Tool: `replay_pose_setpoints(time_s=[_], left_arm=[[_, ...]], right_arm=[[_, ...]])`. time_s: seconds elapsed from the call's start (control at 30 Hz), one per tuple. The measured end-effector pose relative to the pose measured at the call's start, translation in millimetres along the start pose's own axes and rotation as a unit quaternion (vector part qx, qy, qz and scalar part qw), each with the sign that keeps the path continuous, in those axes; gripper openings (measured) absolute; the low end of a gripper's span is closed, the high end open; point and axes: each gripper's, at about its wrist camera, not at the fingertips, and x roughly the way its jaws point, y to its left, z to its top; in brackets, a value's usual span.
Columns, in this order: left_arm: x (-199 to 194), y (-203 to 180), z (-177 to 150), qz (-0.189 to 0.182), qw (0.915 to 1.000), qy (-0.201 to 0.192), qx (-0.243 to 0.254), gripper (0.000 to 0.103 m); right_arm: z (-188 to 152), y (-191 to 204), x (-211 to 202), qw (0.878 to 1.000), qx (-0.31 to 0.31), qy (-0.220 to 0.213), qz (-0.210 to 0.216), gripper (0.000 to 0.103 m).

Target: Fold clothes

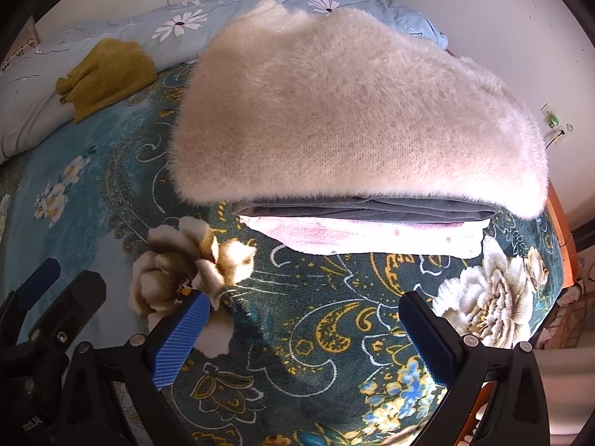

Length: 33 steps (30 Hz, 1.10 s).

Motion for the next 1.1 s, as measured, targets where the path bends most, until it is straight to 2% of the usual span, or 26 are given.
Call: replay_pose_setpoints(time_s=[0.23, 0.43, 0.77, 0.93, 1.1], left_arm=[[-5, -2, -1, 0.004, 0.9999, -0.009, 0.001, 0.103], [5, 0, -2, -0.009, 0.9998, 0.014, -0.009, 0.103], [-4, 0, -2, 0.007, 0.9999, -0.005, -0.012, 0.103], [0, 5, -4, 0.0, 0.999, 0.019, -0.04, 0.103], [-4, 2, -4, 0.013, 0.9993, 0.011, -0.033, 0.103]], right_arm=[[0, 0, -1, 1.0, -0.002, -0.001, -0.005, 0.103], [0, -1, 1, 1.0, -0.002, 0.002, -0.02, 0.103], [1, 2, 1, 1.0, -0.008, -0.004, -0.013, 0.103], [1, 3, 1, 1.0, -0.006, -0.001, -0.014, 0.103], [0, 2, 0, 1.0, -0.004, 0.001, -0.014, 0.103]])
